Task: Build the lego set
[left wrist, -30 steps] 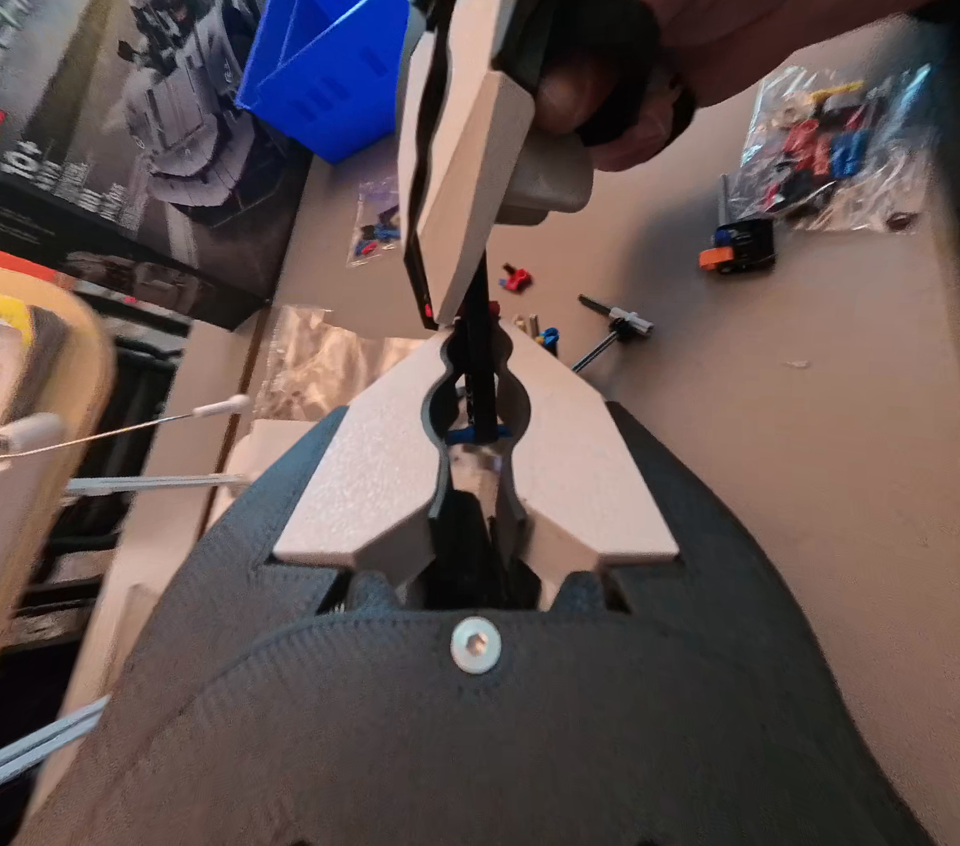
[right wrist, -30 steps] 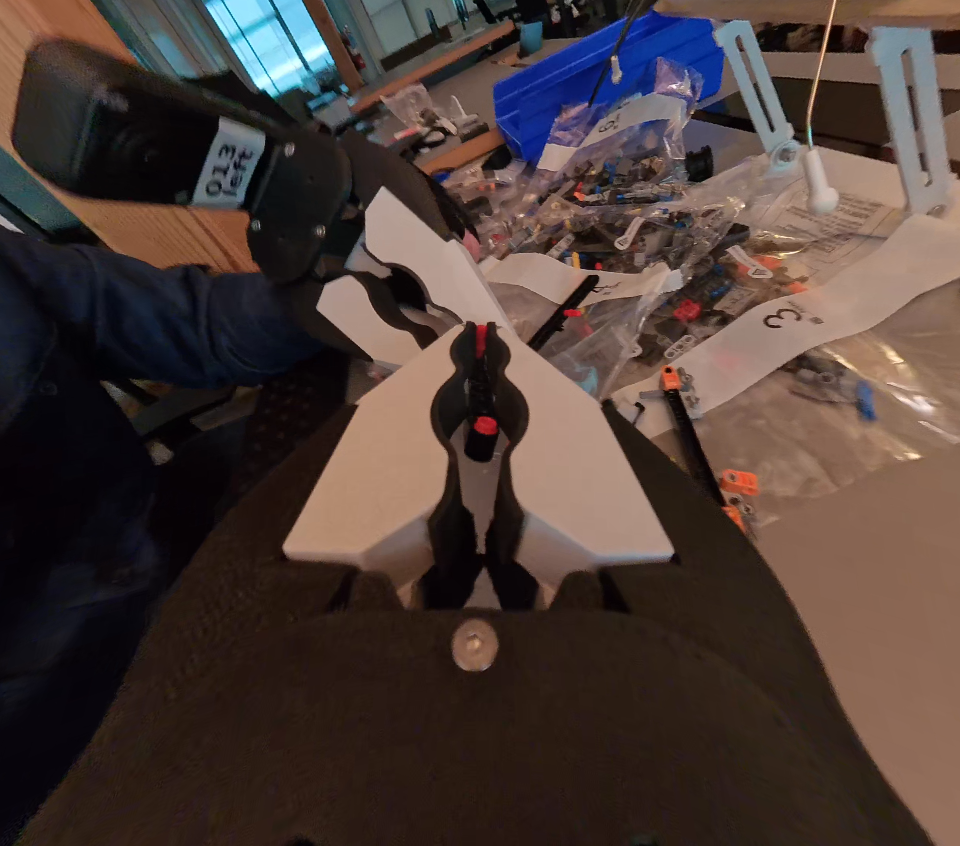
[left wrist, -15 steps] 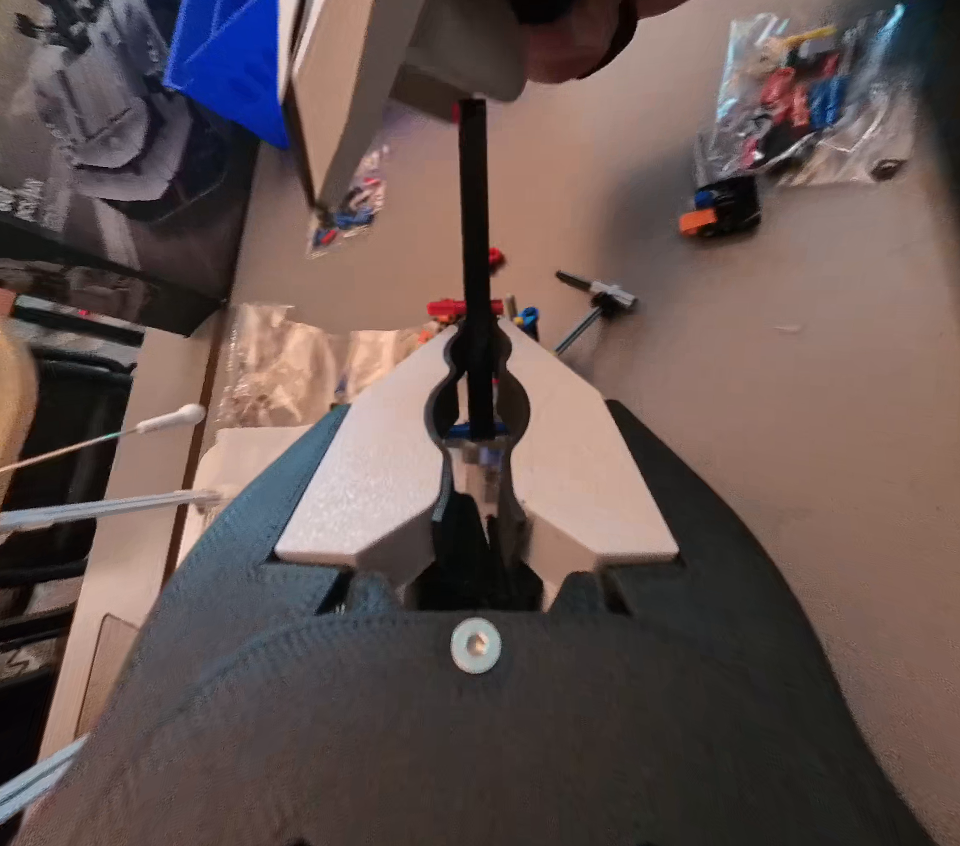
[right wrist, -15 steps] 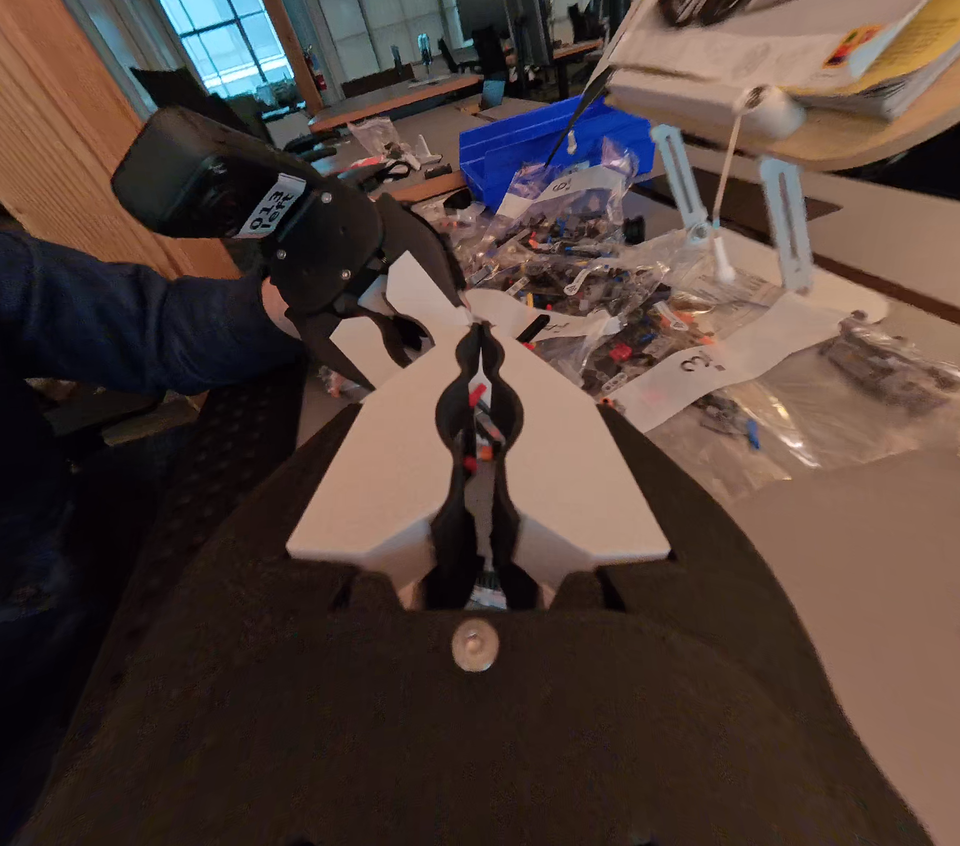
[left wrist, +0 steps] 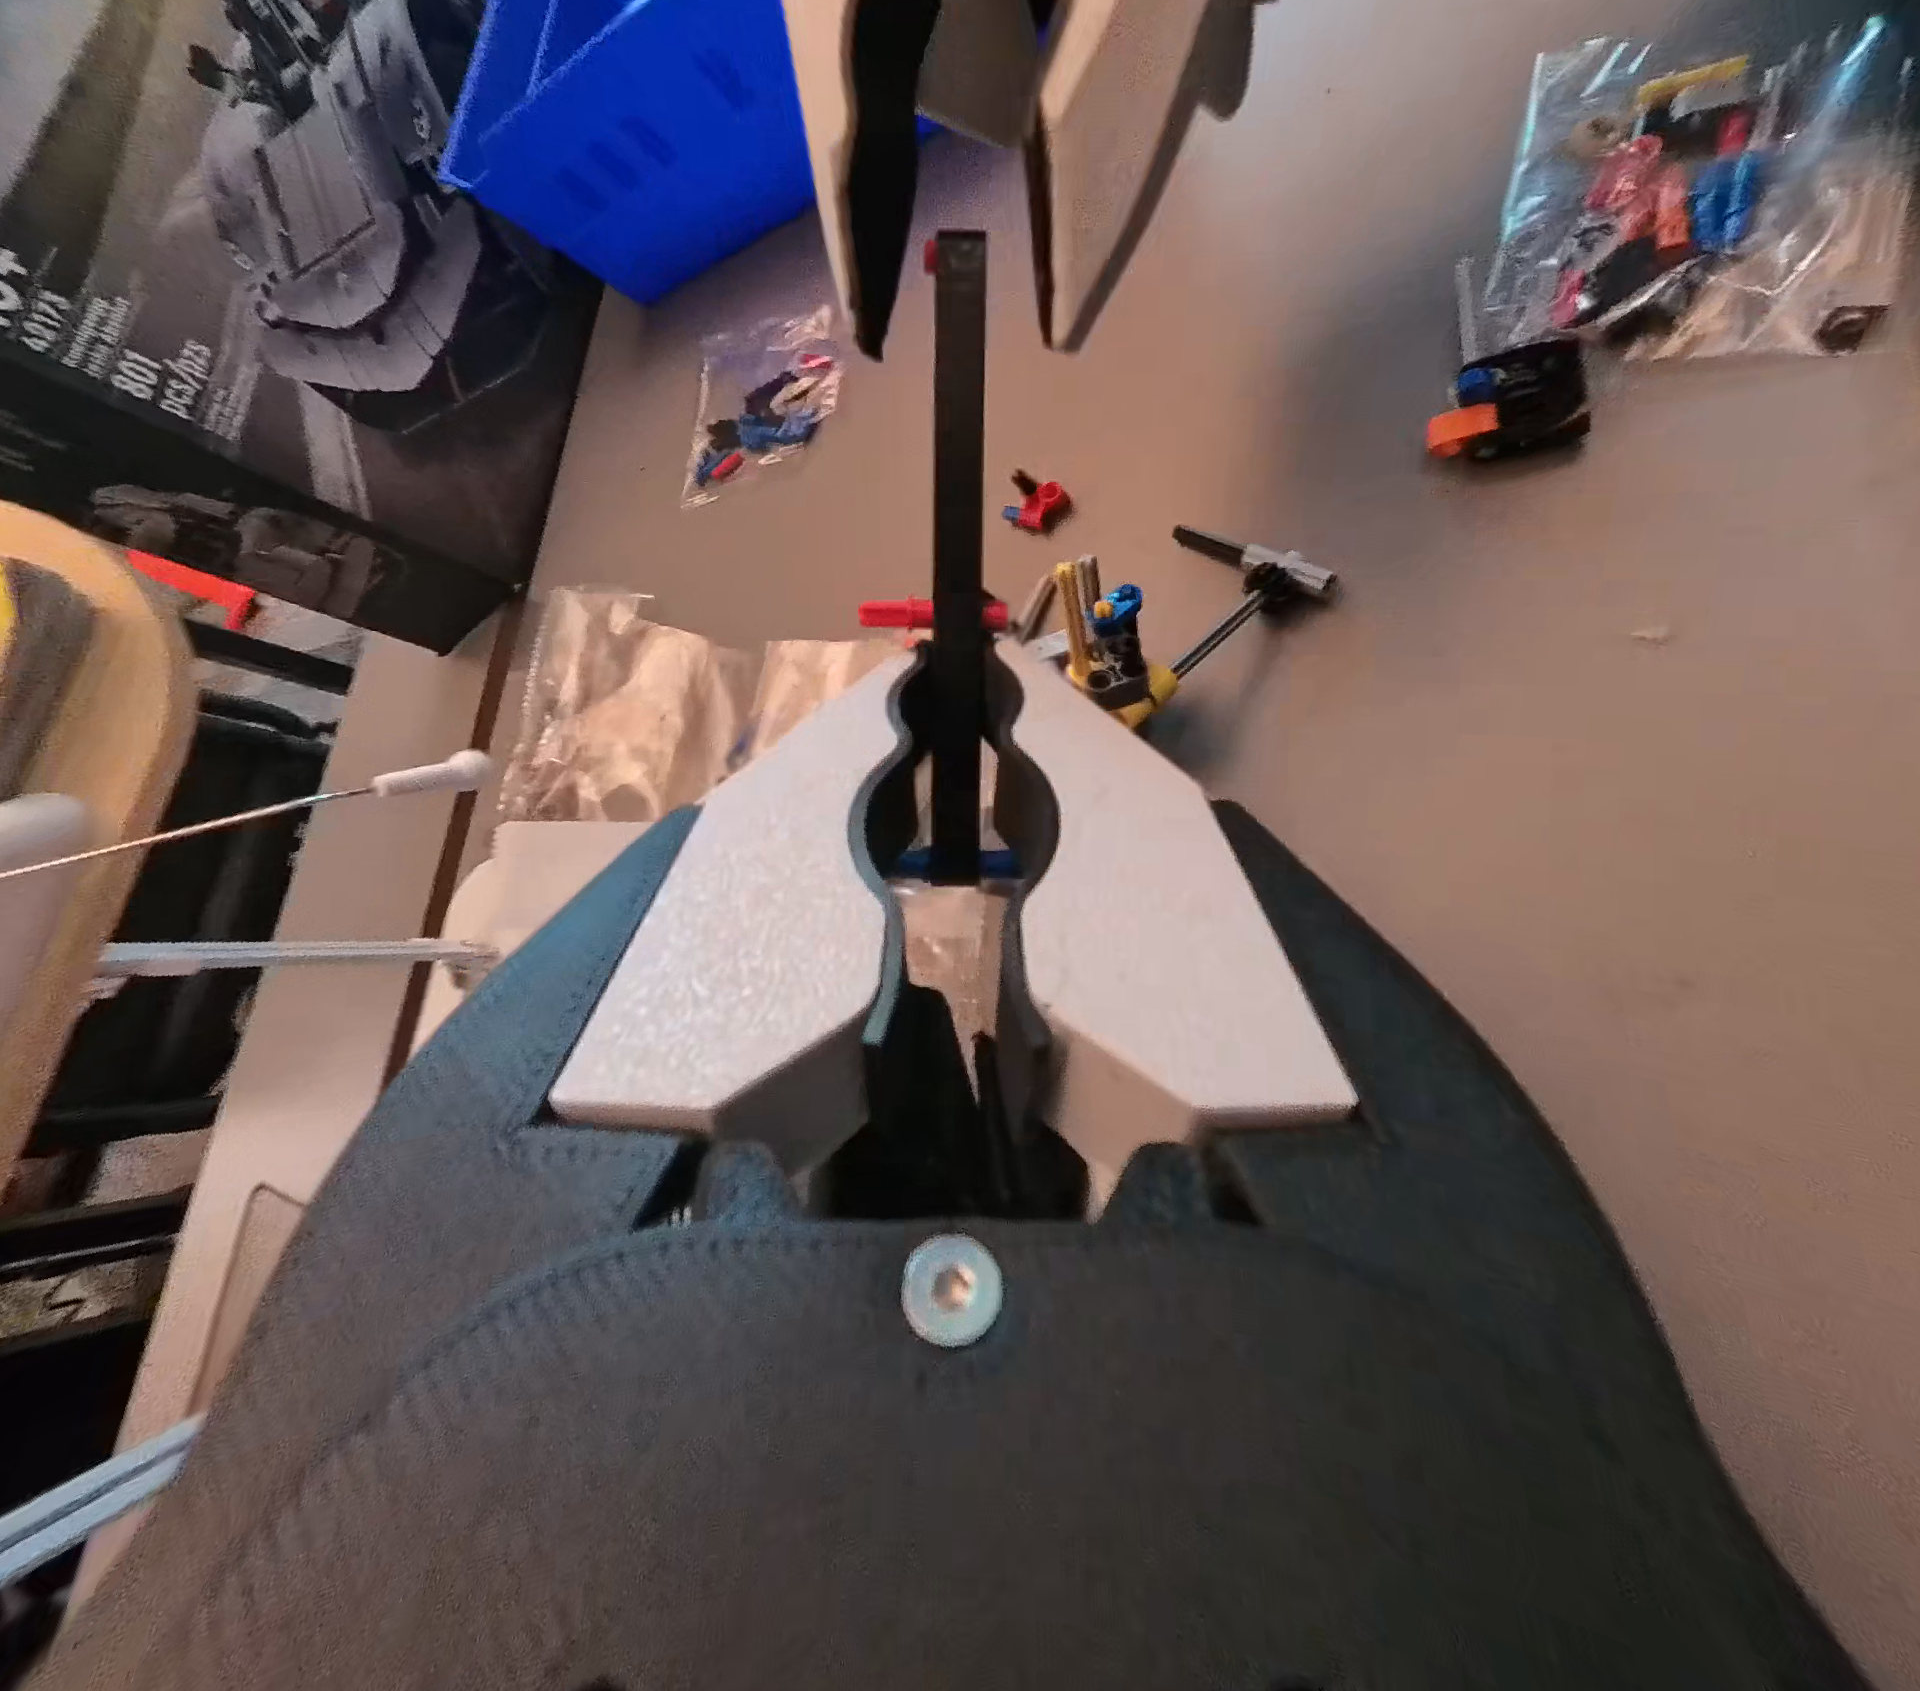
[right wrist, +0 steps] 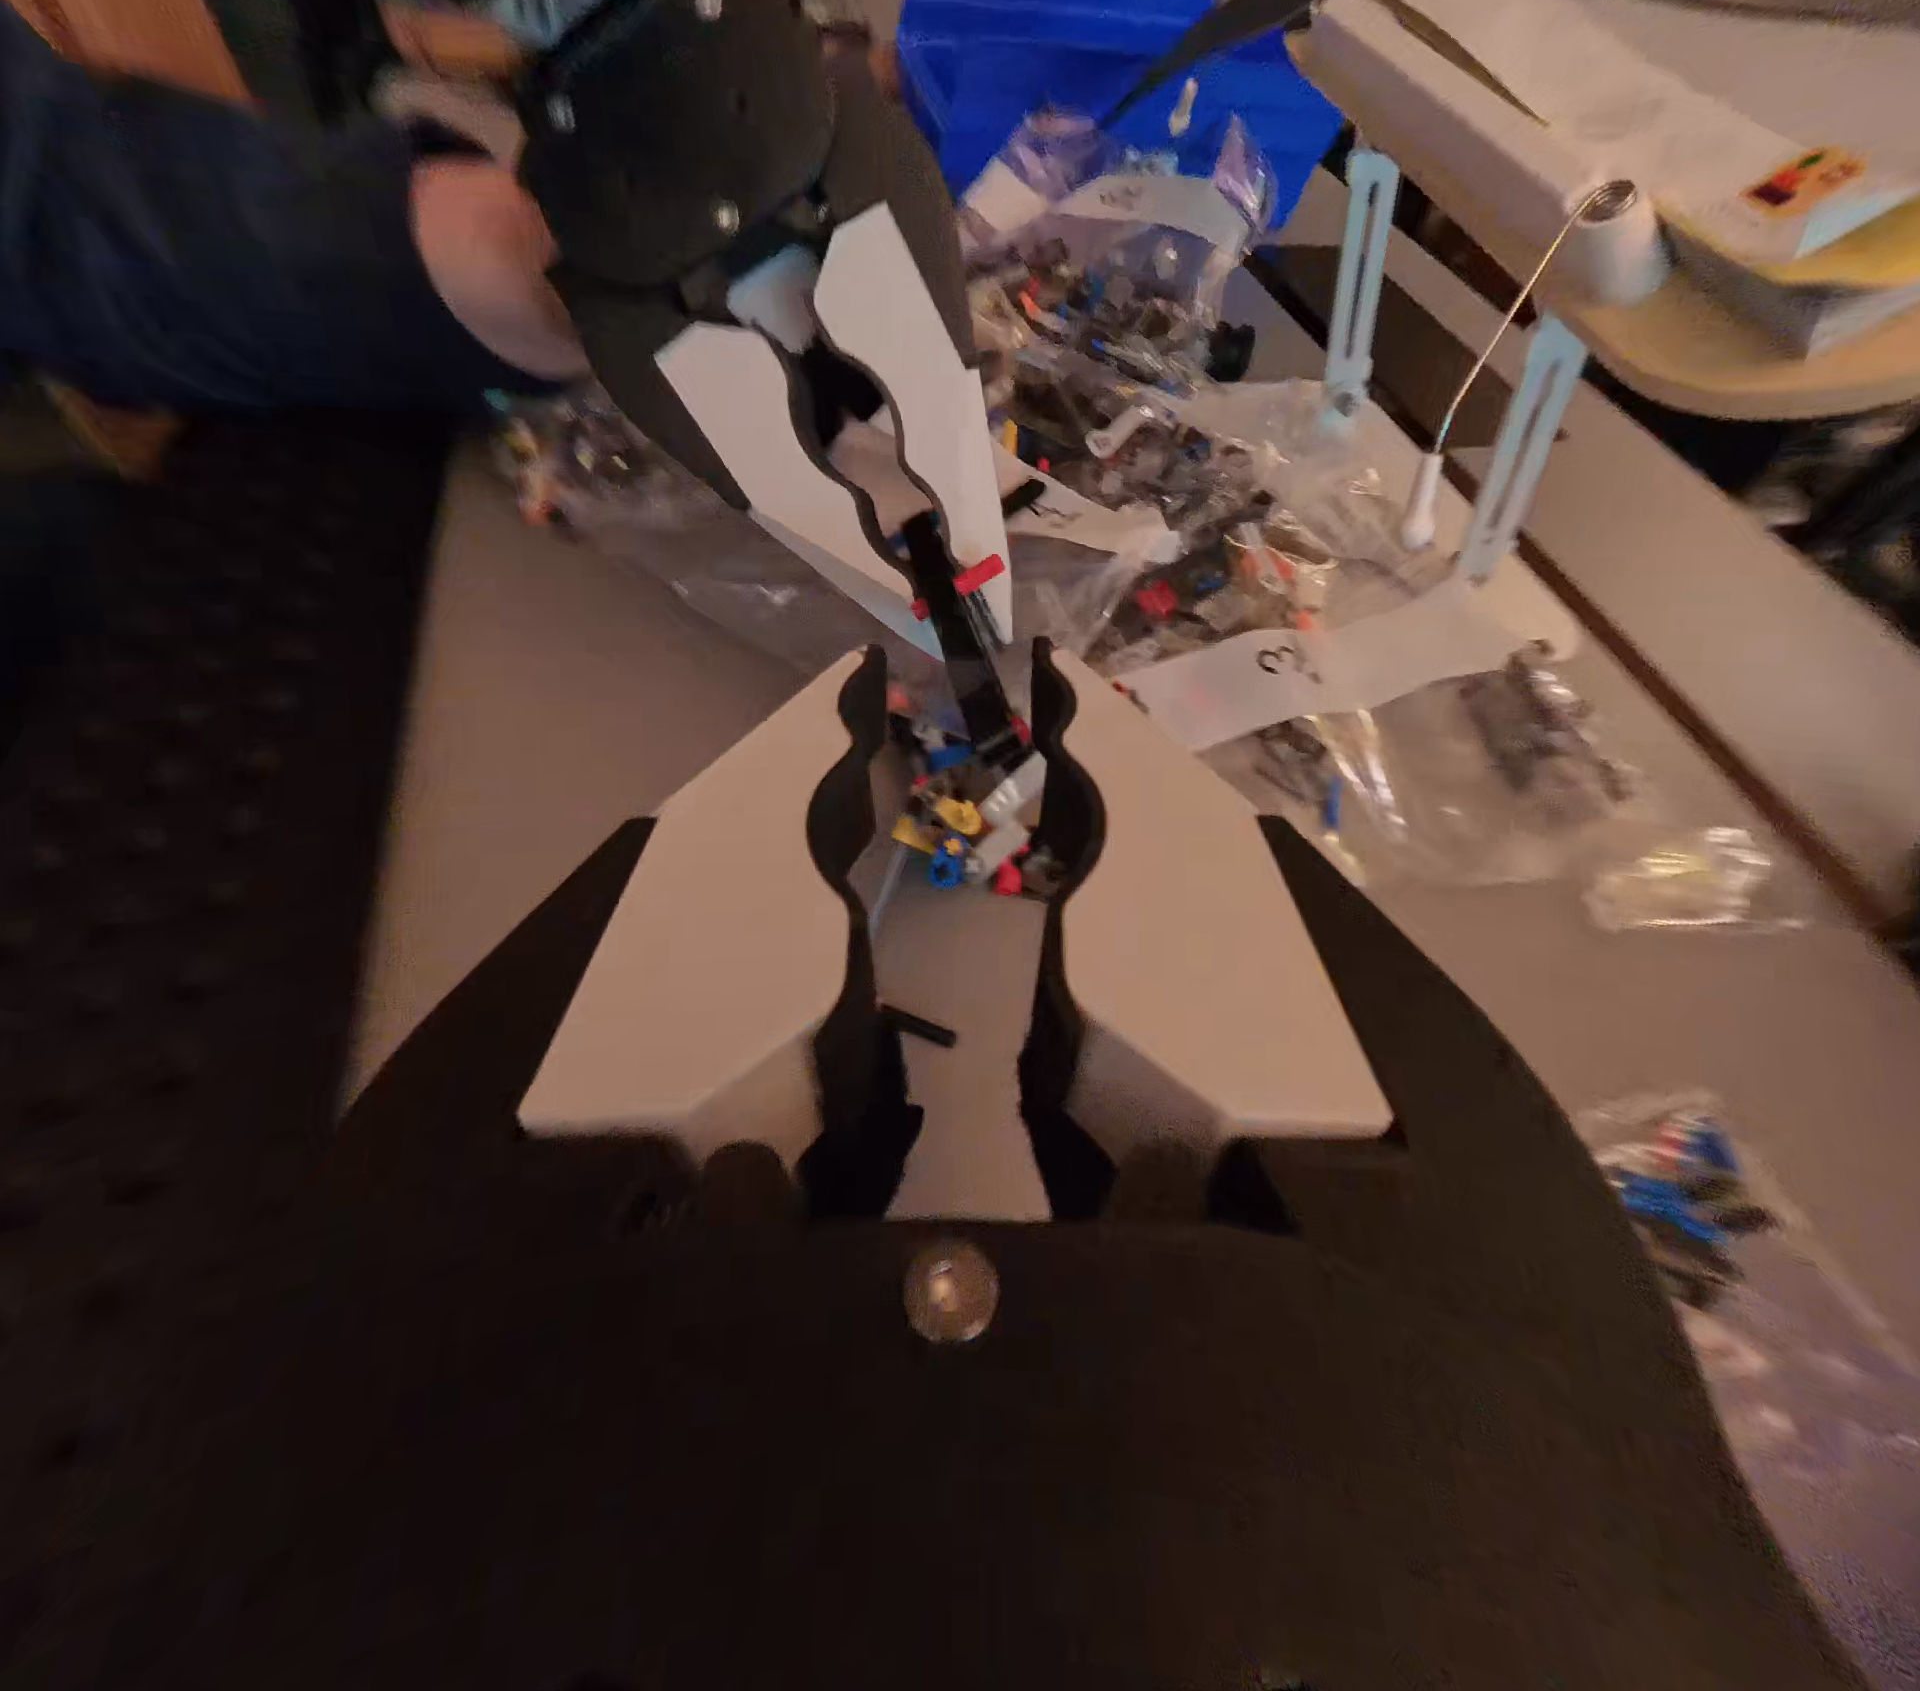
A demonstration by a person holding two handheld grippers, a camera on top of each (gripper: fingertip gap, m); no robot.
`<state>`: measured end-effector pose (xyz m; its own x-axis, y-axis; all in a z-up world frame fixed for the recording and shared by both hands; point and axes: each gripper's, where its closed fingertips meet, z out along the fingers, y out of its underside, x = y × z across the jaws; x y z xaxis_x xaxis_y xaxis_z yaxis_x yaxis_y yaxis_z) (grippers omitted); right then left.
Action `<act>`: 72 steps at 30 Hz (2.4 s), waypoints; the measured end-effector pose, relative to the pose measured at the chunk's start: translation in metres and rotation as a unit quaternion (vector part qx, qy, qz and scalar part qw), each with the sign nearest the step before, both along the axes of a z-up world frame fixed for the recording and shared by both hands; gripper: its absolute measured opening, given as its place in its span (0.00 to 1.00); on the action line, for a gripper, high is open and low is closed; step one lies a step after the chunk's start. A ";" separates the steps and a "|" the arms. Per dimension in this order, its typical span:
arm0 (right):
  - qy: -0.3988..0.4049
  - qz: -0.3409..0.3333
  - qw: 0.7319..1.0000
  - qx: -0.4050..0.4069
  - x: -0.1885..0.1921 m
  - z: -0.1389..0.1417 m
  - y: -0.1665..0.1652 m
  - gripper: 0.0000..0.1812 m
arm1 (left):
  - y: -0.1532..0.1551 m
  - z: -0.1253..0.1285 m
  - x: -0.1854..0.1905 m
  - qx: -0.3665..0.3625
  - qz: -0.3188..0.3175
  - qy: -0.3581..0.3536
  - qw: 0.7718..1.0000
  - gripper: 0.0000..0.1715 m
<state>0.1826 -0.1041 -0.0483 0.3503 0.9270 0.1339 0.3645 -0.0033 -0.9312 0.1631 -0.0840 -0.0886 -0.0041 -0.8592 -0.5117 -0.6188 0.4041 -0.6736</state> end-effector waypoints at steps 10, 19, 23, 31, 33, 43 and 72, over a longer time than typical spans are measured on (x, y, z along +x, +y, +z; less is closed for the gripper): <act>-0.169 -0.037 0.978 0.112 -0.022 -0.035 0.006 0.09 | -0.009 -0.006 0.009 -0.007 -0.004 0.017 1.000 0.05; -0.139 -0.038 0.986 0.081 -0.023 -0.028 0.004 0.06 | -0.009 -0.004 0.008 -0.012 0.000 0.013 1.000 0.05; -0.109 -0.036 0.993 0.038 -0.023 -0.025 0.003 0.06 | -0.009 0.001 0.009 0.004 0.005 0.012 1.000 0.05; -0.115 -0.063 0.991 0.001 -0.023 -0.032 0.007 0.03 | -0.005 -0.010 0.007 -0.009 0.019 0.035 0.999 0.05; -0.130 -0.068 0.989 0.017 -0.024 -0.033 0.007 0.03 | -0.005 -0.011 0.007 -0.022 0.018 0.031 0.999 0.04; -0.085 -0.030 0.996 0.004 -0.018 -0.025 0.002 0.03 | -0.003 0.003 -0.004 -0.036 -0.007 0.000 0.999 0.12; -0.092 -0.029 0.991 0.097 -0.008 -0.009 0.000 0.04 | -0.005 0.015 -0.013 -0.016 -0.036 -0.032 0.999 0.20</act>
<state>0.1744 -0.1043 -0.0569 0.3550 0.8563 0.3751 0.5329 0.1443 -0.8338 0.1502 -0.0892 -0.0734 -0.0344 -0.8736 -0.4854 -0.5436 0.4239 -0.7244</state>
